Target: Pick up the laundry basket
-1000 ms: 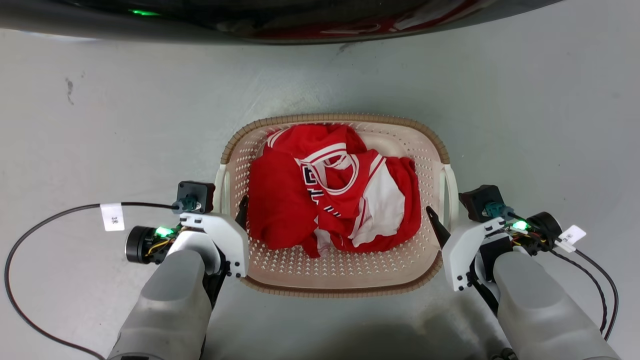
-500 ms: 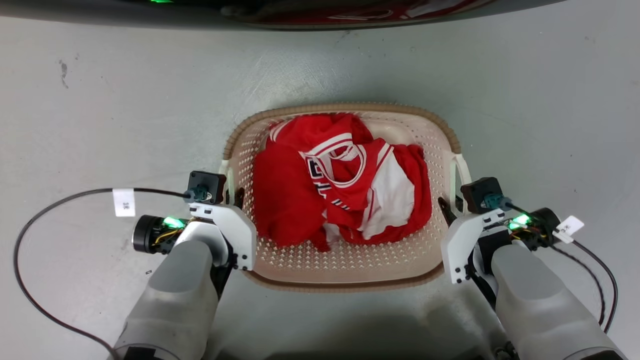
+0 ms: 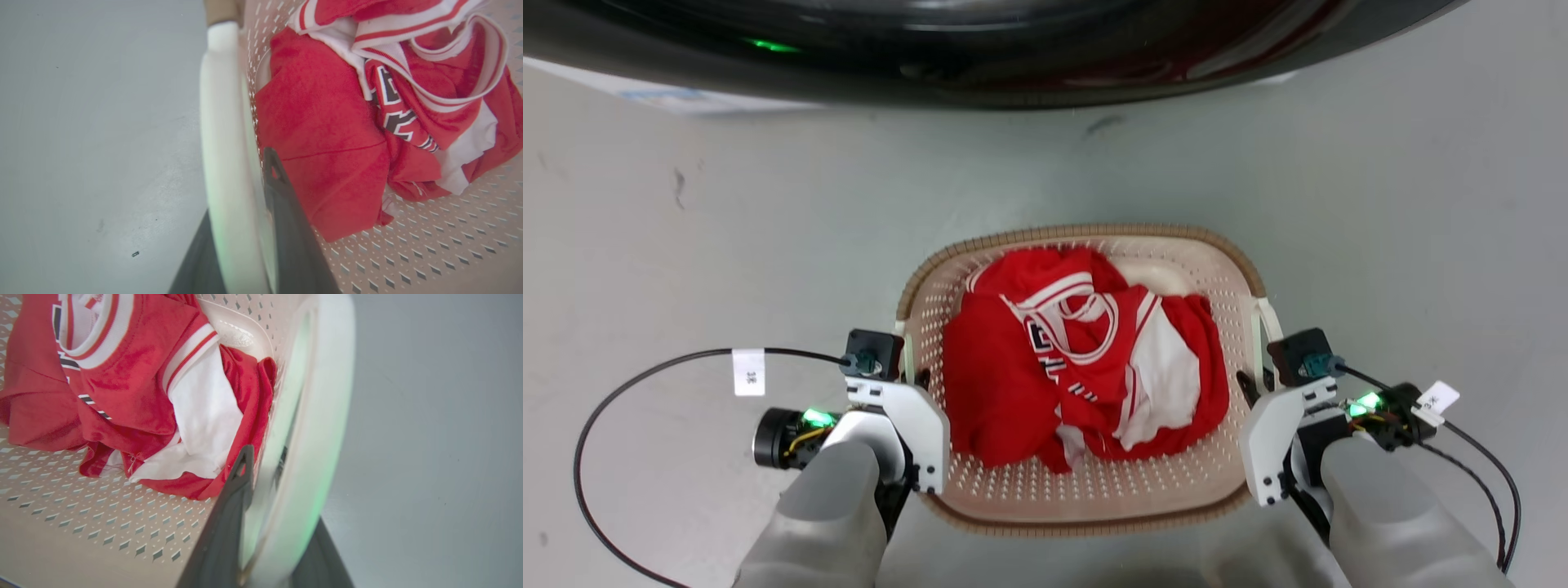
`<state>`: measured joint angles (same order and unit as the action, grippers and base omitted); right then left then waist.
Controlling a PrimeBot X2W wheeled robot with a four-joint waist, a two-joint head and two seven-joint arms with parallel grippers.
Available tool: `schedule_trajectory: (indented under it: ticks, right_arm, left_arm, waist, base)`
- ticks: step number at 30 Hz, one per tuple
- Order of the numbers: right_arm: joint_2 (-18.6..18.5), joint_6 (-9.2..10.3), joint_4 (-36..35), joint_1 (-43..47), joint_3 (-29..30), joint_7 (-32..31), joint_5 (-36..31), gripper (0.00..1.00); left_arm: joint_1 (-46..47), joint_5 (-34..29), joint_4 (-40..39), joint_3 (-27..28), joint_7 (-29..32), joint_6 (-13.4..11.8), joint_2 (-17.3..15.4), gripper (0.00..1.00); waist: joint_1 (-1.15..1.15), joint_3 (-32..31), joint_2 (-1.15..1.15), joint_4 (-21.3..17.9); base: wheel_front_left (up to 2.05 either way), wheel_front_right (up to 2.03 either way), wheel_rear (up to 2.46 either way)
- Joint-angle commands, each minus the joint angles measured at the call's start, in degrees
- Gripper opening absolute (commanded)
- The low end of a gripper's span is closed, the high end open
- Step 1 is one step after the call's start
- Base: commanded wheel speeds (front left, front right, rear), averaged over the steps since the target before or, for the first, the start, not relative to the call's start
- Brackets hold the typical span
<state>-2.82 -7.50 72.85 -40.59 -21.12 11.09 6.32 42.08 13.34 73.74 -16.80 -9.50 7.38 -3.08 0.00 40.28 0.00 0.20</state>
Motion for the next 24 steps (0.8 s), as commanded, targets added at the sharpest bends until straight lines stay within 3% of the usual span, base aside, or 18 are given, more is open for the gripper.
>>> schedule_trajectory:
  ticks: [1, 24]
  right_arm:
    - [-0.1, 0.02, -0.5, 0.7, -0.8, 0.1, 0.6, 0.00]
    - [0.7, -0.33, -3.4, 6.6, -19.6, -12.4, 15.8, 0.00]
  left_arm:
    - [-1.2, 0.2, 0.1, -0.9, 0.7, 0.1, 0.2, 0.00]
    - [-9.5, 17.0, -4.3, -15.6, 14.8, 0.4, -0.5, 0.00]
  waist:
    - [0.00, -3.0, 0.00, 0.0]
    - [0.00, -23.6, 0.00, 0.1]
  base:
    - [0.00, 0.00, 0.00]
    - [0.00, 0.00, 0.00]
